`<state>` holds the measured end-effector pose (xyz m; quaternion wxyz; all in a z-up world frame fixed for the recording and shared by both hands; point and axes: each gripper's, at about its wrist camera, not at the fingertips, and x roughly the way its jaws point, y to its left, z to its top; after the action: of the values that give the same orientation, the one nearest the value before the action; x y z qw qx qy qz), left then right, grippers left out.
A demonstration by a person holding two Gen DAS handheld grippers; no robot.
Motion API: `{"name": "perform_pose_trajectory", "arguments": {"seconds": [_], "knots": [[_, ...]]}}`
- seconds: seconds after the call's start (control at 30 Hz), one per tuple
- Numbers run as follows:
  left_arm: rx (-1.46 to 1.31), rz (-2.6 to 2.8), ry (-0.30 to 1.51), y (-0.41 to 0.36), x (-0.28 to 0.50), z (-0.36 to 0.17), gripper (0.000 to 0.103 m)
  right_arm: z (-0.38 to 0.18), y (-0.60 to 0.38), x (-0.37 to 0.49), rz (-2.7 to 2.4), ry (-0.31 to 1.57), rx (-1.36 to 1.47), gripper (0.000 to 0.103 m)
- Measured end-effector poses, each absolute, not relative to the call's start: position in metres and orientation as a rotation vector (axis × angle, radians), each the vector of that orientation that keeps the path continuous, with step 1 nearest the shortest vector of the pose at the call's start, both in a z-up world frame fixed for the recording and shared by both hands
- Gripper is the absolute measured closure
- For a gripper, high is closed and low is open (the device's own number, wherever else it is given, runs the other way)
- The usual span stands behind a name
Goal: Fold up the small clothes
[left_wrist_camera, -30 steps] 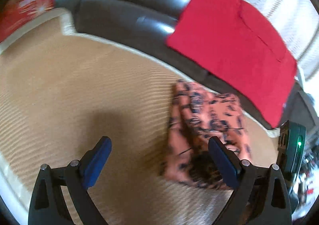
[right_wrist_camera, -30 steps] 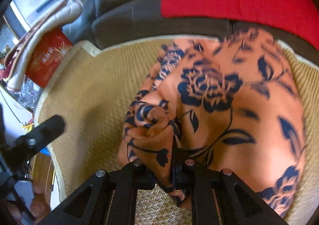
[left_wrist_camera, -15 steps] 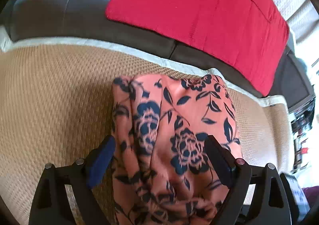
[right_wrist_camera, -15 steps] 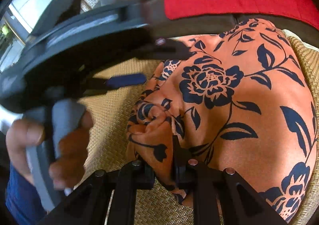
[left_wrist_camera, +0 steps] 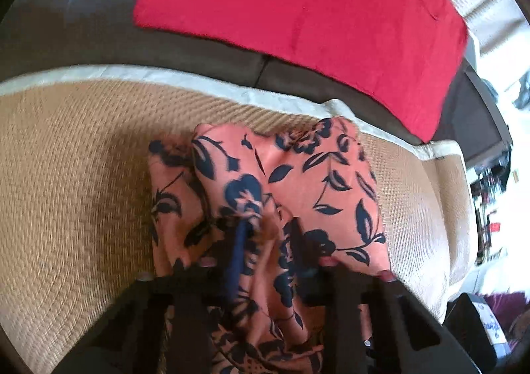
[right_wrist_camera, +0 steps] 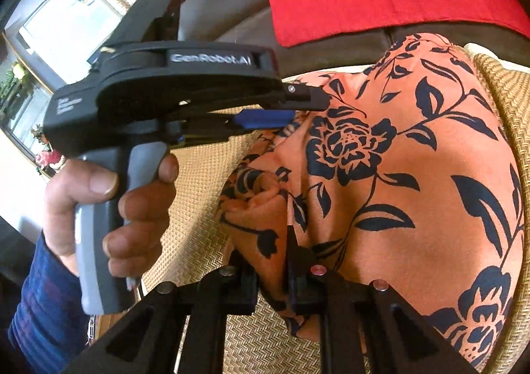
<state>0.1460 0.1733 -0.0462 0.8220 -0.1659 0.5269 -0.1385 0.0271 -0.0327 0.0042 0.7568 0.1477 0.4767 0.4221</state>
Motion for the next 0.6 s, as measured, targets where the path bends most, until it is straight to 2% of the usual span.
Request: {"name": "perform_pose_trajectory", "arguments": {"seconds": [0.1,0.27,0.33,0.37,0.4,0.5,0.6], "knots": [[-0.312,-0.375,1.027,0.167,0.151,-0.031,0.097,0.009,-0.037,0.027,0.928,1.033,0.323,0.089],[-0.280,-0.312,0.888,0.179,0.138,0.000,0.096,0.017,-0.038,0.022,0.931,1.009,0.283,0.089],[-0.335,-0.237,0.925,0.200,0.128,-0.013,0.080,0.016,-0.039,0.022,0.925,1.014,0.282,0.088],[-0.379,-0.226,0.953,0.207,0.123,-0.022,0.061,0.013,-0.040,0.023,0.926,1.018,0.282,0.088],[-0.423,-0.211,0.986,0.213,0.118,-0.032,0.054,0.010,-0.038,0.022,0.925,1.023,0.279,0.088],[-0.457,-0.253,1.062,0.209,0.100,-0.047,0.051,0.005,-0.032,0.020,0.926,1.018,0.261,0.088],[-0.484,-0.321,1.110,0.194,0.095,-0.046,0.041,0.011,-0.034,0.015,0.926,0.997,0.238,0.088]]}}
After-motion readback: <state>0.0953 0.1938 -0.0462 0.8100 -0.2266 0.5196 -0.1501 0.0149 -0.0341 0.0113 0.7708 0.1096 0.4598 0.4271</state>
